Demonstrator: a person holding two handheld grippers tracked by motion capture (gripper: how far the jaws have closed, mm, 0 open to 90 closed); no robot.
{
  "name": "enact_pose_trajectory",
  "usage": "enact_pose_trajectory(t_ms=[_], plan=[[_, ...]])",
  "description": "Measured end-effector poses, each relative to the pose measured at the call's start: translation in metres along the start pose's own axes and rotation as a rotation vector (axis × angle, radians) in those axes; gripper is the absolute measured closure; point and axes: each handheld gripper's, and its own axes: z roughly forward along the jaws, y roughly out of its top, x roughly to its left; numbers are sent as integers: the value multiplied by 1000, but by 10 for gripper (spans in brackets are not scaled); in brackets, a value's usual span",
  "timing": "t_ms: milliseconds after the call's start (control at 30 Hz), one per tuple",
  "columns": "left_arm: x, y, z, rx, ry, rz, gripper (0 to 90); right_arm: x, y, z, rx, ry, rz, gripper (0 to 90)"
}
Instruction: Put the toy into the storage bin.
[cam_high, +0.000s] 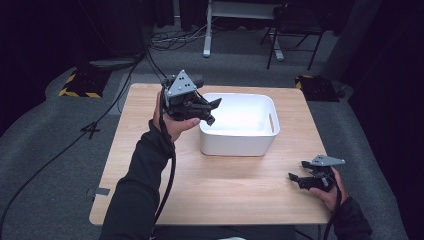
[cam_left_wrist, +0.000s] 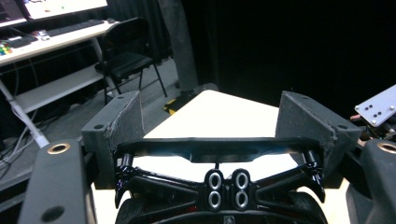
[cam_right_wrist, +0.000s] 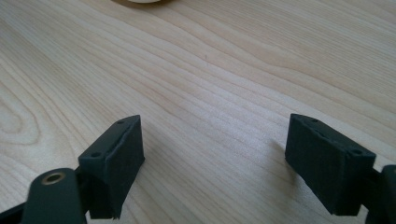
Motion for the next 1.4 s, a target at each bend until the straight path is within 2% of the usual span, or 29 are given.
enact_pose_trajectory(t_ms=[300,567,633,700,833,933,967,1167,1333,1400], plan=[[-1,-5,20,32,-28,4,242,0,0,0,-2,-1,-1,196],[4,-21,45,86,-69,-23,242,0,-1,0,-5,1,-7,200],[6,-24,48,90,-66,-22,242,0,-1,0,-5,2,-7,200],[10,-31,54,113,-63,-17,242,0,-1,0,-5,3,-8,200],[17,-40,59,143,-60,-19,242,1,-1,0,-6,4,-8,200],[20,-44,60,147,-78,-23,242,1,-1,0,-5,6,-8,200],[21,-45,60,150,-72,-6,242,1,-1,0,-6,6,-8,199],[20,-54,67,208,-100,0,242,1,-1,0,-6,6,-8,200],[18,-58,72,230,-120,0,242,1,-1,0,-6,7,-9,200],[18,-60,74,249,-127,12,242,1,-1,0,-5,7,-9,200]])
